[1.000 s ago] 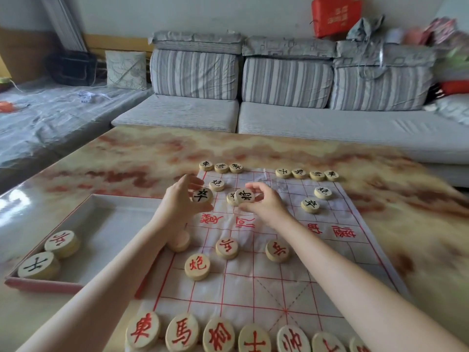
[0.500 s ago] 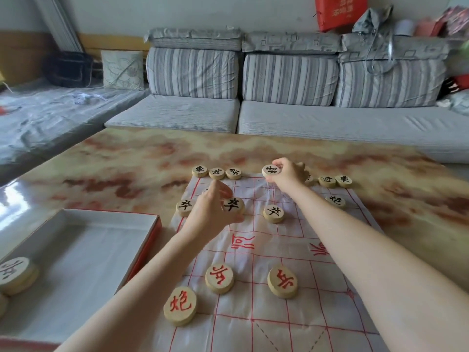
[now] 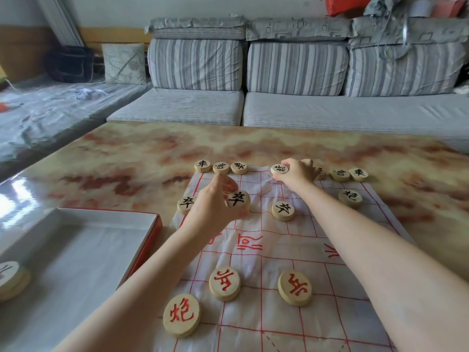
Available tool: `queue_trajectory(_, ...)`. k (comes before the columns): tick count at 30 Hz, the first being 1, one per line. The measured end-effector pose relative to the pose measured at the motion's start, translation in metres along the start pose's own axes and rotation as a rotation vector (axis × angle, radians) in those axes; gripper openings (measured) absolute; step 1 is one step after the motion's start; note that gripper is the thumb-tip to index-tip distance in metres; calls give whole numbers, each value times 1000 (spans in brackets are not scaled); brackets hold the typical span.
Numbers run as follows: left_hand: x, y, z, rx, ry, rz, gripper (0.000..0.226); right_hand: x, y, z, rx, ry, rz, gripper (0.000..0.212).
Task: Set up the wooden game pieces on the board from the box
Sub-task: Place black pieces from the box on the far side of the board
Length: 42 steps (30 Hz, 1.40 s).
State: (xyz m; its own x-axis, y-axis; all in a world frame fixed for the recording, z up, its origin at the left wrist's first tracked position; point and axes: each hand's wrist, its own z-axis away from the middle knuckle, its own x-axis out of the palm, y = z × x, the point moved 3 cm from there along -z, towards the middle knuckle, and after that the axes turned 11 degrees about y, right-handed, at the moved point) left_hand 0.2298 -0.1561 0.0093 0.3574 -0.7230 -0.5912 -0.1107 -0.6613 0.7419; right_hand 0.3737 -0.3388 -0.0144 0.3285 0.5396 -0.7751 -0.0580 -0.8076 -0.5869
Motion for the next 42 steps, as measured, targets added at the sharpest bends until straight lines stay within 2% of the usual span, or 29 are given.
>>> queue_trajectory(3, 3, 4, 1, 5, -3, -1, 54, -14, -5, 8, -61, 32, -83, 48)
queue_trajectory(7, 15, 16, 6, 4, -33, 39, 57, -42, 8, 20, -96, 97, -159, 32)
queue_trajectory(10, 28, 34, 11, 20, -80, 85, 56, -64, 37, 27, -68, 129, -253, 25)
queue_trajectory(18, 95, 93, 10, 85, -162, 137, 52, -125, 138, 41, 109, 136, -446, 31)
queue_trajectory(24, 166, 126, 11, 170, -266, 97, 55, -148, 187, 55, 150, 174, -428, 31)
queue_trajectory(28, 206, 138, 9, 183, -308, 5, 60, -150, 211, 65, 152, 186, -323, 28)
queue_trajectory(30, 221, 141, 10, 202, -299, -23, 55, -147, 219, 69, 114, 183, -268, 27)
queue_trajectory(33, 234, 143, 11, 219, -277, -17, 47, -146, 220, 74, 47, 246, -193, 29)
queue_trajectory(36, 244, 144, 8, 193, -309, 28, 55, -146, 216, 77, -2, 277, -133, 30)
queue_trajectory(42, 255, 141, 7, 158, -331, 16, 66, -145, 222, 75, 29, 288, -170, 30)
